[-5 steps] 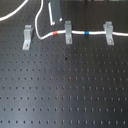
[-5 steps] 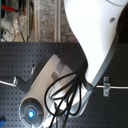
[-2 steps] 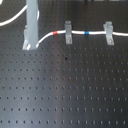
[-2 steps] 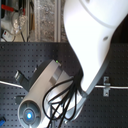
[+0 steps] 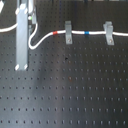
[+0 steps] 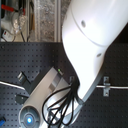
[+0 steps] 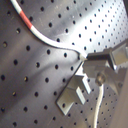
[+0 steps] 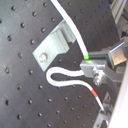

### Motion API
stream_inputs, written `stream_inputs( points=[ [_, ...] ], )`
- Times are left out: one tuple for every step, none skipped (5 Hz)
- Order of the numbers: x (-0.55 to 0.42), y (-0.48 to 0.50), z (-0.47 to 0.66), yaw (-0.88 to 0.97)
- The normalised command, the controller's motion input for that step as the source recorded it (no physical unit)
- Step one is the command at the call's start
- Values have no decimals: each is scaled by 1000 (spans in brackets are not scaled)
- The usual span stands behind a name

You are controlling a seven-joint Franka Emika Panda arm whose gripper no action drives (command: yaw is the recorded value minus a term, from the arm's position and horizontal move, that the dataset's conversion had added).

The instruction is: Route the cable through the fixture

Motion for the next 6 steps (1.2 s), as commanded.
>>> stream_inputs(
  points=[
    [-262,-72,0,414],
    [-338,-108,1,368],
    [-39,52,102,0],
    [0,3,178,-54],
    [-99,16,112,0],
    [-247,38,64,0]
  ],
)
